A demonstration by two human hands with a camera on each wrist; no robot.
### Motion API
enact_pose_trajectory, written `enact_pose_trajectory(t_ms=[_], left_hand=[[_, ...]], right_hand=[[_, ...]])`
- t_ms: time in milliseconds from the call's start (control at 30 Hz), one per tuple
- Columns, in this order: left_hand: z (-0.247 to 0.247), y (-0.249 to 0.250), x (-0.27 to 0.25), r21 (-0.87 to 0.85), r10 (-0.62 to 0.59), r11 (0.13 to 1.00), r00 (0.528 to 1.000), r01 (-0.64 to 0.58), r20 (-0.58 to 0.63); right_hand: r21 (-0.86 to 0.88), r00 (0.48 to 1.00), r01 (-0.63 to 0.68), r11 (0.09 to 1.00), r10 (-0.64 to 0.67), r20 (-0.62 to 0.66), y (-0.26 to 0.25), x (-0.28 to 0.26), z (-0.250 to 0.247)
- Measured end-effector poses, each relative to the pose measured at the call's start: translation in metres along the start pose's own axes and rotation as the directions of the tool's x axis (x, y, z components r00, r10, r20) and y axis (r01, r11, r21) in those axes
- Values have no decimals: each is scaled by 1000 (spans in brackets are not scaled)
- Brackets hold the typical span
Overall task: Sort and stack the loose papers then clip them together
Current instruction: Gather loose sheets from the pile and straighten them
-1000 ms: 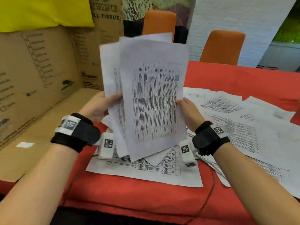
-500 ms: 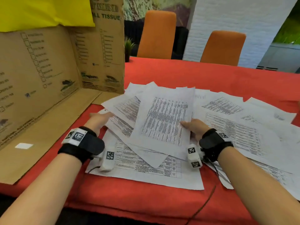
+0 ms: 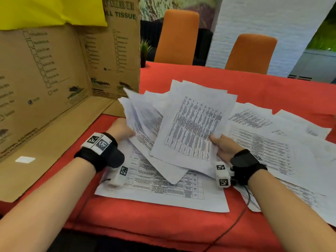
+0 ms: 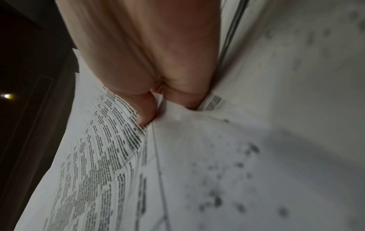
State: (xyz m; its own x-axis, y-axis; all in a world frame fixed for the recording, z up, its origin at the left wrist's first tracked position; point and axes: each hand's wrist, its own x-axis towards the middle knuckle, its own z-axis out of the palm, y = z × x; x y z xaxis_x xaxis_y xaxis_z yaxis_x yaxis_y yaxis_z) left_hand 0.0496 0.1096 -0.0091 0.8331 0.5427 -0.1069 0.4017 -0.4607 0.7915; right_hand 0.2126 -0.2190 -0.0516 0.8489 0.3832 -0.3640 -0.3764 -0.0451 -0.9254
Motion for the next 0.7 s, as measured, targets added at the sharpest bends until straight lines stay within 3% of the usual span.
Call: enact_pose_trajectory(t_ms=[100,167,300,433,600,633,700], left_hand=[[-20,28,-22,67,145,988,989,-142,-39],[-39,46,-29,183,202,964,979,-194,-26],[-94,68,-27,332,324,904,938,-270,-121],[-127,77,-17,246,337,921,935,-304,-108],[-147,108,-12,139,417,909,859,-393,-298],[-150,119,-9,153,435,900,859,-408,-270],[-152,137,0,244,400,900,907,-361,-132]], right_hand=[[41,1000,-10,999,10,7,-1,-6,-1],[65,1000,-5,998,4,13,-2,-5,-2],[107,999,-45,993,43,22,-6,-9,-4],[221,998,-7,975,-6,60,-9,-11,-8],[256,995,13,966,-38,94,-23,-18,0],[255,993,-1,967,-29,114,-25,-18,0],[264,991,28,964,-62,120,-32,-23,3]])
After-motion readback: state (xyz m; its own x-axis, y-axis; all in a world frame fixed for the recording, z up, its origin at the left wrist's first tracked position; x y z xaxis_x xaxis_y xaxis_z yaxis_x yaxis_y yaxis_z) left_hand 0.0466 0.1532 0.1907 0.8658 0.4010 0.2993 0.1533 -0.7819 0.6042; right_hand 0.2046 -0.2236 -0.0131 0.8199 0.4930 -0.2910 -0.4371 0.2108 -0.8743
